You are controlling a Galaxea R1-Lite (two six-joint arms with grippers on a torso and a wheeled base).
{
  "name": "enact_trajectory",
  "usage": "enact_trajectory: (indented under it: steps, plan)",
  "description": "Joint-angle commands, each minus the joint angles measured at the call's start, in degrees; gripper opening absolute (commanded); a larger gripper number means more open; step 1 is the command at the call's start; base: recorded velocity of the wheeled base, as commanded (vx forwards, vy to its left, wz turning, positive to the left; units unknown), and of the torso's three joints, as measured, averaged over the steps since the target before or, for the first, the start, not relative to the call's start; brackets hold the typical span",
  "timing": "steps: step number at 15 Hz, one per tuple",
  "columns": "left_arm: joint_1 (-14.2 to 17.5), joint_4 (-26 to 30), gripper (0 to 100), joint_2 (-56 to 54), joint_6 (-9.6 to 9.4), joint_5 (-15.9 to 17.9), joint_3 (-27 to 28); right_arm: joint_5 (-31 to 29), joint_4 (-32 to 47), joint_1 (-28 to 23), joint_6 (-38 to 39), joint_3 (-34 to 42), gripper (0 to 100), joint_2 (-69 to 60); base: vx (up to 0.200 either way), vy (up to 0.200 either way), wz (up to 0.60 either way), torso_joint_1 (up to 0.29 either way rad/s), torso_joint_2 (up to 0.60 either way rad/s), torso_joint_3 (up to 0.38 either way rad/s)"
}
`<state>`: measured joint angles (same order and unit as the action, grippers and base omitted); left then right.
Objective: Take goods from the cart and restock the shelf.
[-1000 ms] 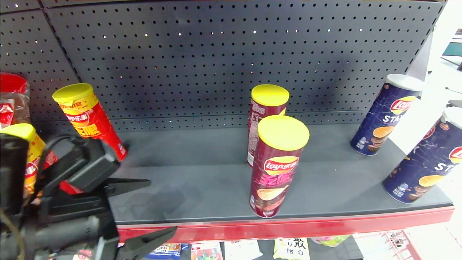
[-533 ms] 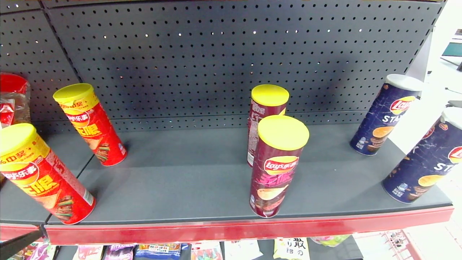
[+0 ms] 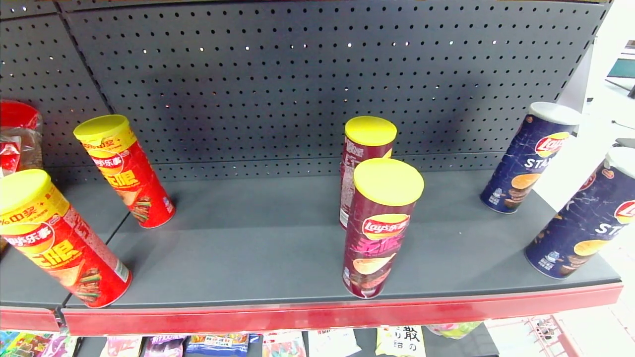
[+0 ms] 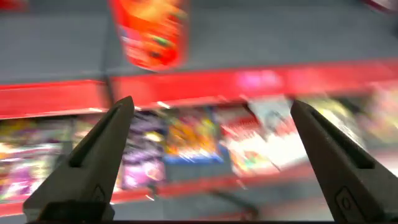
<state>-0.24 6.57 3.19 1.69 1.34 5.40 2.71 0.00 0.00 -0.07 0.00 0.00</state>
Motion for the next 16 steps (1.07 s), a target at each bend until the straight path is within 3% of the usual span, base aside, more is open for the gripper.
enact_trajectory:
  steps: [1,3,13,14,15,16]
  plan:
    - [0.16,-4.55,100,-3.19,0.06,-4.86,-3.2,0.02,0.0,0.0,-0.01,0.0,100,0.09,0.0,0.0,0.0,0.0,0.0,0.0]
    - [0.24,-7.19,100,-3.19,0.24,-4.59,-5.4,0.02,0.0,0.0,-0.01,0.0,100,0.09,0.0,0.0,0.0,0.0,0.0,0.0]
    - [0.24,-6.66,100,-3.19,0.15,-4.33,-5.4,1.25,-0.26,0.0,0.78,-1.14,100,0.0,0.0,0.0,0.0,0.0,0.0,0.0]
    - [0.16,-6.66,100,-3.19,0.15,-4.33,-5.4,5.47,0.09,2.37,5.08,-15.64,100,9.84,0.0,0.0,0.0,0.0,0.0,0.0]
    - [0.16,-6.66,100,-3.19,0.15,-4.33,-5.4,5.38,1.67,3.25,9.83,-28.92,100,23.12,0.0,0.0,0.0,0.0,0.0,0.0]
    - [0.24,-6.66,100,-3.19,0.15,-4.33,-5.4,5.56,1.93,3.16,10.27,-33.05,100,27.69,0.0,0.0,0.0,0.0,0.0,0.0]
